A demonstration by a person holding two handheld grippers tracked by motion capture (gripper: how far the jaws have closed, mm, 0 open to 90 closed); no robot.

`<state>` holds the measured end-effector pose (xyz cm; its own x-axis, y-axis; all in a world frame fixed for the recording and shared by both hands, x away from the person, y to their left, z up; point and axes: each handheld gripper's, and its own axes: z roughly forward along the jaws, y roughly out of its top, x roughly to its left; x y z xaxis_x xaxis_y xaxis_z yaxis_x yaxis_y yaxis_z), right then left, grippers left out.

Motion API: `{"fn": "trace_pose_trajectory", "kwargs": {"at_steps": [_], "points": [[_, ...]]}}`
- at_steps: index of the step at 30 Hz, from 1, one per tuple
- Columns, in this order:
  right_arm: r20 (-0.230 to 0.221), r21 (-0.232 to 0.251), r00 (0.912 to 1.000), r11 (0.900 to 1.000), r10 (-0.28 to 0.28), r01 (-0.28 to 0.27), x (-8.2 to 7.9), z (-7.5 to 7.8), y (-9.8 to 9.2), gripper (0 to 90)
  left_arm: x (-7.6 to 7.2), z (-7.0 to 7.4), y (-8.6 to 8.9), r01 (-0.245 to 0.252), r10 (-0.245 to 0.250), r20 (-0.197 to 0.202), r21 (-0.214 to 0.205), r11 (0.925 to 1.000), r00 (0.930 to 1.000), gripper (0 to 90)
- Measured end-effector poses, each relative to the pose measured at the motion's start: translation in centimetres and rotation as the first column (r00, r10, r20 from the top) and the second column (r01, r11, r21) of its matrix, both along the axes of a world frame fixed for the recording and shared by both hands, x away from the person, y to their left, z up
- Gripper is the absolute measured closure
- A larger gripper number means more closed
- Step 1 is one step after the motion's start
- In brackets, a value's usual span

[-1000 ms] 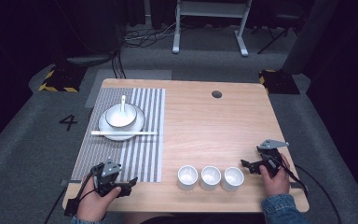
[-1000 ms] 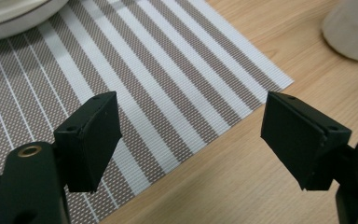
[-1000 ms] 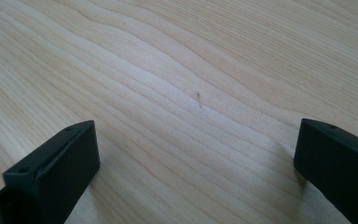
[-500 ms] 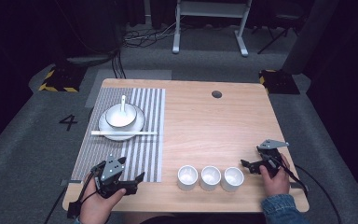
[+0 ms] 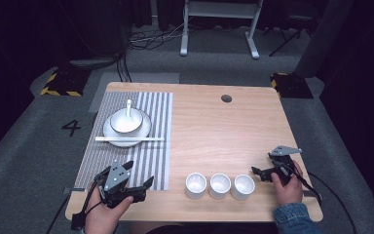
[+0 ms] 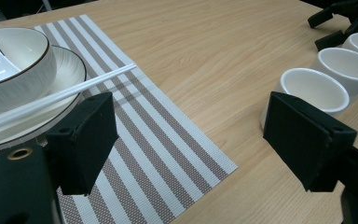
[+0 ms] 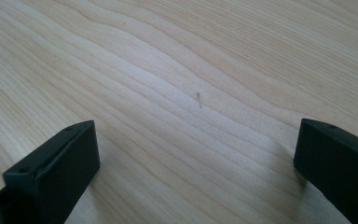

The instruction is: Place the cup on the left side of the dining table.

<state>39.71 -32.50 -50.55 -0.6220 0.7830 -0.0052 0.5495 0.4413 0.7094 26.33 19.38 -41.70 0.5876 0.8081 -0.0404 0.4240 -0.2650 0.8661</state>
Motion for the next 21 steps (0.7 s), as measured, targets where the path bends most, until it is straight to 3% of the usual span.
{"fn": "trace_pose_trajectory", "kwargs": {"at_steps": [5, 10, 21], "points": [[0.0, 0.0, 1.0, 1.0, 0.0, 0.0, 0.0, 0.0, 0.0, 0.3, 0.2, 0.1, -0.5, 0.002, -0.003, 0.035, 0.028, 0.9996, 0.9994, 17.5], [0.0, 0.0, 1.0, 1.0, 0.0, 0.0, 0.0, 0.0, 0.0, 0.3, 0.5, 0.3, -1.6, 0.032, -0.032, 0.025, -0.001, 0.9995, 0.9992, 17.4], [0.0, 0.0, 1.0, 1.0, 0.0, 0.0, 0.0, 0.0, 0.0, 0.3, 1.4, 0.4, -4.3, 0.1, -0.1, 0.008, -0.009, 0.9949, 0.995, 18.3]]}}
